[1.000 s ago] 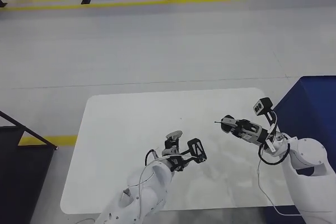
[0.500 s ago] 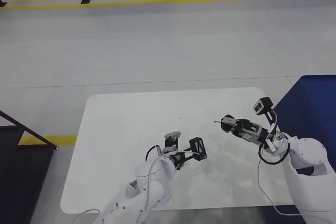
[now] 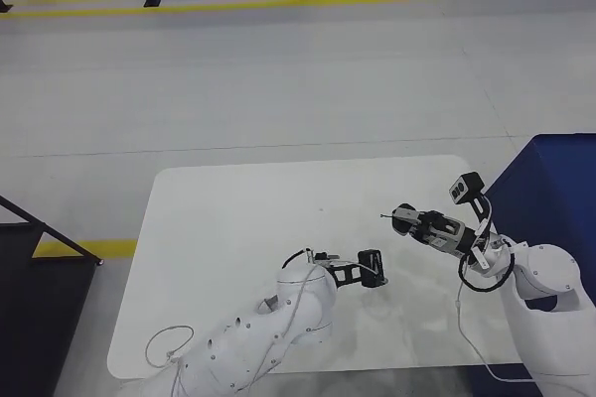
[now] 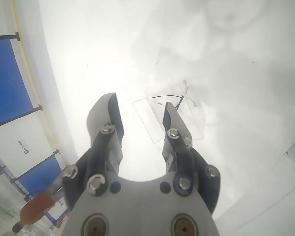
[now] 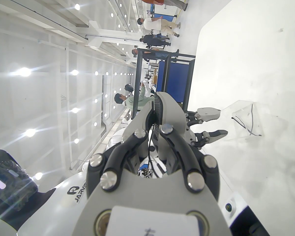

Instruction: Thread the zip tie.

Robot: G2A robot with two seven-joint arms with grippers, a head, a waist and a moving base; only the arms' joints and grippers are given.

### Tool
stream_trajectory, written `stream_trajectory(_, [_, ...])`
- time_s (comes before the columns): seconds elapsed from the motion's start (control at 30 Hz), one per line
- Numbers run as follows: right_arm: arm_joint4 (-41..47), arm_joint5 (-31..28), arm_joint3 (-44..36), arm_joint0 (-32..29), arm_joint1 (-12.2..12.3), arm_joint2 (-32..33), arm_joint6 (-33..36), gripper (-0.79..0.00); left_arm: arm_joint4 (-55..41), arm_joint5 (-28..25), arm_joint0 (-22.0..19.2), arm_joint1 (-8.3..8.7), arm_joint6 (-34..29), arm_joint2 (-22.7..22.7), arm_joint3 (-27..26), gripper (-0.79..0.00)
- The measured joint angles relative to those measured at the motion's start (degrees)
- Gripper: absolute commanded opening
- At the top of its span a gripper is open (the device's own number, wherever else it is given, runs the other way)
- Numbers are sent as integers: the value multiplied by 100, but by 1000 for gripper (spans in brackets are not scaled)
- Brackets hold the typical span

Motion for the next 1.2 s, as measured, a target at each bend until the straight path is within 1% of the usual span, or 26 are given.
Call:
stream_trajectory(0.1, [0, 0, 0, 0, 0, 0, 0, -785, -524, 143, -306, 31, -142, 231, 199, -536])
stream_trajectory(0.23, [0, 0, 0, 0, 0, 0, 0, -785, -1148, 352, -695, 111, -350, 577, 340, -533])
stream_trajectory(0.27, [0, 0, 0, 0, 0, 0, 0, -785, -1287, 388, -776, 127, -387, 642, 370, -520])
stream_trajectory(0.33, [0, 0, 0, 0, 0, 0, 0, -785, -1559, 475, -957, 166, -472, 800, 417, -529])
stream_trajectory(0.43, [0, 0, 0, 0, 0, 0, 0, -785, -1893, 572, -1189, 223, -569, 982, 557, -499])
stream_trajectory(0.6, [0, 0, 0, 0, 0, 0, 0, -785, -2309, 573, -1480, 257, -569, 1206, 729, -502])
stream_trajectory(0.73, [0, 0, 0, 0, 0, 0, 0, -785, -2444, 568, -1640, 221, -565, 1401, 965, -514])
stream_trajectory(0.8, [0, 0, 0, 0, 0, 0, 0, -785, -2482, 542, -1680, 187, -538, 1475, 1086, -554])
stream_trajectory(0.83, [0, 0, 0, 0, 0, 0, 0, -785, -2510, 509, -1702, 161, -506, 1520, 1172, -560])
stream_trajectory(1.2, [0, 0, 0, 0, 0, 0, 0, -785, -2692, 373, -1794, -120, -369, 1788, 1905, -560])
